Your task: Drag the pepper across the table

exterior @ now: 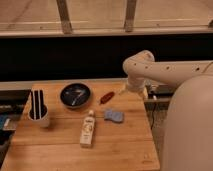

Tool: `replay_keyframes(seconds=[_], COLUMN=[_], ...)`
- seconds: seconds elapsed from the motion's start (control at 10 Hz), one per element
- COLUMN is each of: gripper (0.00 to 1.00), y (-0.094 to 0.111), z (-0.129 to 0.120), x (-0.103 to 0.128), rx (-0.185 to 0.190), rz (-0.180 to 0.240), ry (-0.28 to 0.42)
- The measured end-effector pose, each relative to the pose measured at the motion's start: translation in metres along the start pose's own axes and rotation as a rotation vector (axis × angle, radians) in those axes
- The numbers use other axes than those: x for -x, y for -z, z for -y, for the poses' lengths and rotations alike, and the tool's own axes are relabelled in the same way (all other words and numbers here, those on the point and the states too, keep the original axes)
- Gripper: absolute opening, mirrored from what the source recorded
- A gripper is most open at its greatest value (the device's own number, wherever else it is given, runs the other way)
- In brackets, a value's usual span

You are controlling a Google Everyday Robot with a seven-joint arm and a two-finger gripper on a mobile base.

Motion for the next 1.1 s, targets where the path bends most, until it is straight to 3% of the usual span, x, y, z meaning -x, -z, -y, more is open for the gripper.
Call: replay_keyframes(seconds=[0.4,0.6,0.9,1.1], gripper=[0.8,0.8,0.8,0.8], y=[0.001,0.008,0.014,0.008], z=[0.0,-0.007,-0.058,-0.114], x=[0.001,0.013,0.027,0.037], rx=[0.007,0.059,0.105,0.155], rz=[0.002,0.027,0.057,0.053], ry=[0.0,0.003,0.054,0.111])
